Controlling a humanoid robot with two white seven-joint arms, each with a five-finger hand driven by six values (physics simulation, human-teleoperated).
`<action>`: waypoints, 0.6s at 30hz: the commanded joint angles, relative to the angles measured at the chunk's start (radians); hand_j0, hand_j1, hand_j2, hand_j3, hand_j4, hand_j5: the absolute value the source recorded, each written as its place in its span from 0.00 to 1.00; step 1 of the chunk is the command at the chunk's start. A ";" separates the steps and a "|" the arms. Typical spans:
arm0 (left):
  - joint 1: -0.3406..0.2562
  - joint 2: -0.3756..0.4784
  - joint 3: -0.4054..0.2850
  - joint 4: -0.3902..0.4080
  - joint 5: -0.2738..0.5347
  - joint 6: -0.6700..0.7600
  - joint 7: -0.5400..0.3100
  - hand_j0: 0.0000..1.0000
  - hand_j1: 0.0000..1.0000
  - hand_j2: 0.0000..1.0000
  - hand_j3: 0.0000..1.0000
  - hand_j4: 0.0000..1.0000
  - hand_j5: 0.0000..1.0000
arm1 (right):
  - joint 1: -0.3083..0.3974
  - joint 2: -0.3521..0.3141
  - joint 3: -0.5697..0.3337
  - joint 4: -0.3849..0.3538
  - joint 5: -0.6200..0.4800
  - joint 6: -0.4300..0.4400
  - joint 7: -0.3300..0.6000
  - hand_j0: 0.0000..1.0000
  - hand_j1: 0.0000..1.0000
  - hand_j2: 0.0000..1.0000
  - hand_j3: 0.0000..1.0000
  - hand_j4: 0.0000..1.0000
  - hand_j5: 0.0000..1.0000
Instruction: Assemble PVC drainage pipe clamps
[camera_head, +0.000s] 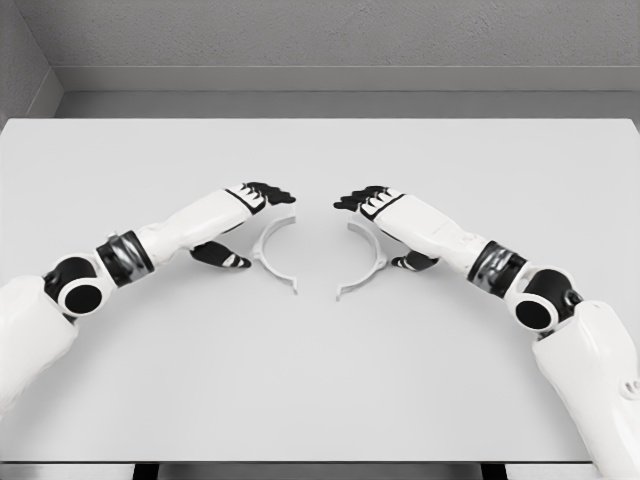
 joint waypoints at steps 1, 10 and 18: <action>0.000 0.001 0.004 0.002 0.007 0.001 0.000 1.00 1.00 1.00 1.00 1.00 1.00 | 0.000 0.012 0.002 -0.005 -0.008 0.002 0.004 1.00 1.00 1.00 1.00 1.00 1.00; -0.037 0.040 0.012 0.036 0.012 0.001 0.002 1.00 1.00 1.00 1.00 1.00 1.00 | -0.008 0.031 0.015 -0.012 -0.008 0.003 0.004 1.00 1.00 1.00 1.00 1.00 1.00; -0.043 0.041 0.005 0.047 0.012 0.001 0.002 1.00 1.00 1.00 1.00 1.00 1.00 | -0.021 0.056 0.029 -0.009 -0.006 0.003 0.005 1.00 1.00 1.00 1.00 1.00 1.00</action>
